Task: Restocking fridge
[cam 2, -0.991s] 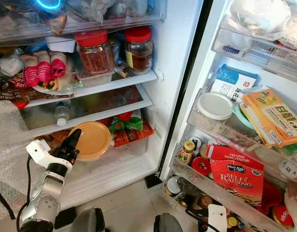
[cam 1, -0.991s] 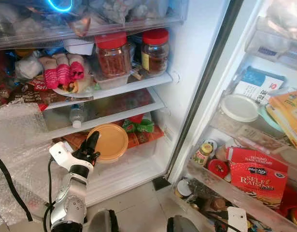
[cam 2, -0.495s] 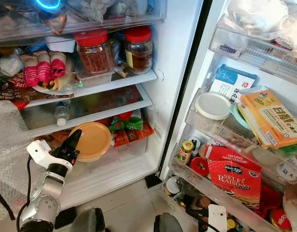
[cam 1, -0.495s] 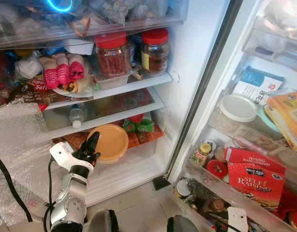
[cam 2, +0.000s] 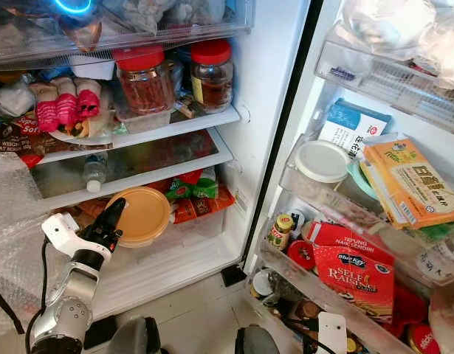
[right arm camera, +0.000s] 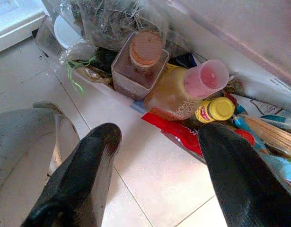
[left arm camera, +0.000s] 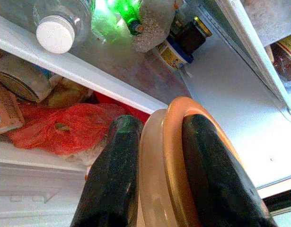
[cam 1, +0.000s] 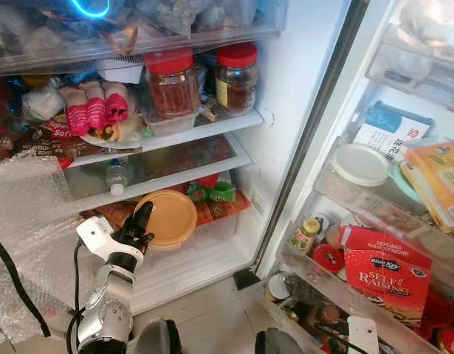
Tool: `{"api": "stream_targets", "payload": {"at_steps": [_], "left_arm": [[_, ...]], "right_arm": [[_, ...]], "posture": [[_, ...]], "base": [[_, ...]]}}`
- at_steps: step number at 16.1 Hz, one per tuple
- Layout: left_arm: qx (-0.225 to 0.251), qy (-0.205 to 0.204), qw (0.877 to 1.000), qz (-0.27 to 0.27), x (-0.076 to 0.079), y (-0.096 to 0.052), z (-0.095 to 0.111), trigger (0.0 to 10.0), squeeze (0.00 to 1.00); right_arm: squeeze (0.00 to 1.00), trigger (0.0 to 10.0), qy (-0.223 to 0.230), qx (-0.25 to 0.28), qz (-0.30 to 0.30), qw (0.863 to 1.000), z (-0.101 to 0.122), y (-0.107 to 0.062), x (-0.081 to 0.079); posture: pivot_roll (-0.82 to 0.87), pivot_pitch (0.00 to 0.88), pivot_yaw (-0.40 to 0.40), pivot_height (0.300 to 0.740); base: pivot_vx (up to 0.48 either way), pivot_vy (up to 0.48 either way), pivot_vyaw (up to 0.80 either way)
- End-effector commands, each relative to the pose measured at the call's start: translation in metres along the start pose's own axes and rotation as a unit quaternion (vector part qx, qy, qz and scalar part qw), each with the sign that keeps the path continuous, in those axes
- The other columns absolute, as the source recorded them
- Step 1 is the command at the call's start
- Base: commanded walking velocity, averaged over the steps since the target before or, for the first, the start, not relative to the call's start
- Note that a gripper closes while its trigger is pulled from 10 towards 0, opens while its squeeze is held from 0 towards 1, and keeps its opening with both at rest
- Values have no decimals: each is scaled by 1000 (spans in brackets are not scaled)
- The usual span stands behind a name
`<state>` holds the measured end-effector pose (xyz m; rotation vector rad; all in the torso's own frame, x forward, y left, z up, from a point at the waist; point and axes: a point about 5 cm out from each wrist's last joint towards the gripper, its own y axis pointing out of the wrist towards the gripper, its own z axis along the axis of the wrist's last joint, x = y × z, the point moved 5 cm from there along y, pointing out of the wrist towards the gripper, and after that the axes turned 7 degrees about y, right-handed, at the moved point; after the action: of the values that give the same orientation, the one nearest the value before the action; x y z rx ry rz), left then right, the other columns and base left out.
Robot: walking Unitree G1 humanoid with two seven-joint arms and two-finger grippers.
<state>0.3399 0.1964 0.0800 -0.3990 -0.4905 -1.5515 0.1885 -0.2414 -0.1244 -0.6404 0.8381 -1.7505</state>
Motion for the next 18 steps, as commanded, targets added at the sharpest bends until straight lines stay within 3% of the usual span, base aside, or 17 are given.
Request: {"api": "stream_targets", "payload": {"at_steps": [1,6,18], "left_arm": [[0,-1,1000,-5,2,0,-2,10000,0],[0,-1,1000,-5,2,-1,-2,10000,0],[-1,0,1000,-7,2,0,-2,10000,0]], "right_arm": [[0,10000,0,-4,-5,1000,-3,-1,3],[0,10000,1,-4,-4,1000,-2,-1,3],[0,10000,0,-5,-5,1000,-3,0,3]], "posture": [[-175,94,-46,645],[-175,96,-47,645],[-175,95,-45,645]], "base": [[0,0,0],[0,0,0],[277,0,0]]}}
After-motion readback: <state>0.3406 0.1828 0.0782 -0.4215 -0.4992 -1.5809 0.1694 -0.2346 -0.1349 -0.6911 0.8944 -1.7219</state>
